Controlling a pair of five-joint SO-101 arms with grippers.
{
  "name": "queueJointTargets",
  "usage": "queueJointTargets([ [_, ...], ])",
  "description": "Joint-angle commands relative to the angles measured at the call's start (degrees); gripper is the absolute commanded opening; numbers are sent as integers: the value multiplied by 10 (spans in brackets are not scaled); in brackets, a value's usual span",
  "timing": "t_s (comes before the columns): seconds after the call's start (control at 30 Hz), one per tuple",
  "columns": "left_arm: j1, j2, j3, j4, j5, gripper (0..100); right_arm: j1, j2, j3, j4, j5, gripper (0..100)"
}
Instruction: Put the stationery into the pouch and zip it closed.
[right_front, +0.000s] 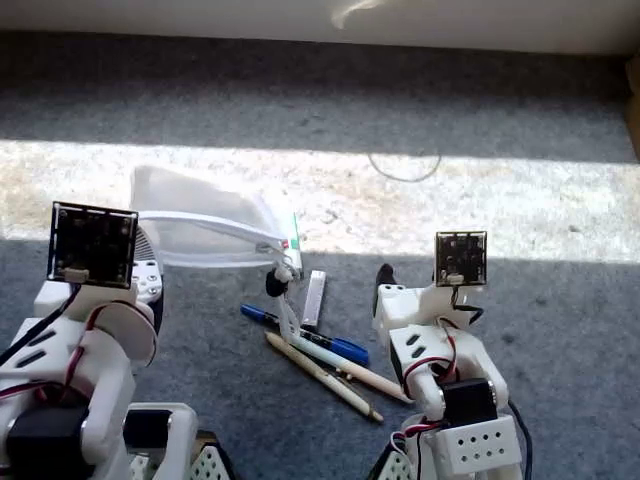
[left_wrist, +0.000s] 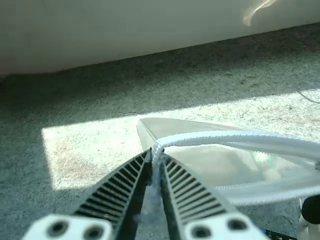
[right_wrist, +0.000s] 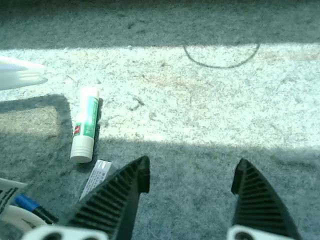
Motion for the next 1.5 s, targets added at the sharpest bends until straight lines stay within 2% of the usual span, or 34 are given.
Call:
queueJointTargets([
  [0.0, -7, 11, -34, 2, -1, 7, 1, -7, -5, -12, -4, 252],
  [0.43, -9, 17, -36, 2, 24, 7, 1, -7, -5, -12, -4, 252],
  [0.63, -7, 120, -65, 3, 36, 7, 1, -7, -5, -12, -4, 252],
  [0.8, -8, 191, -130, 31, 69, 7, 1, -7, -5, -12, -2, 252],
  [1.03, -9, 249, -262, 100, 86, 9, 1, -7, -5, -12, -2, 252],
  [1.27, -8, 368, -371, 150, 98, 10, 1, -7, -5, -12, -1, 252],
  [1.47, -15, 412, -415, 182, 110, 9, 1, -7, -4, -12, -1, 252],
])
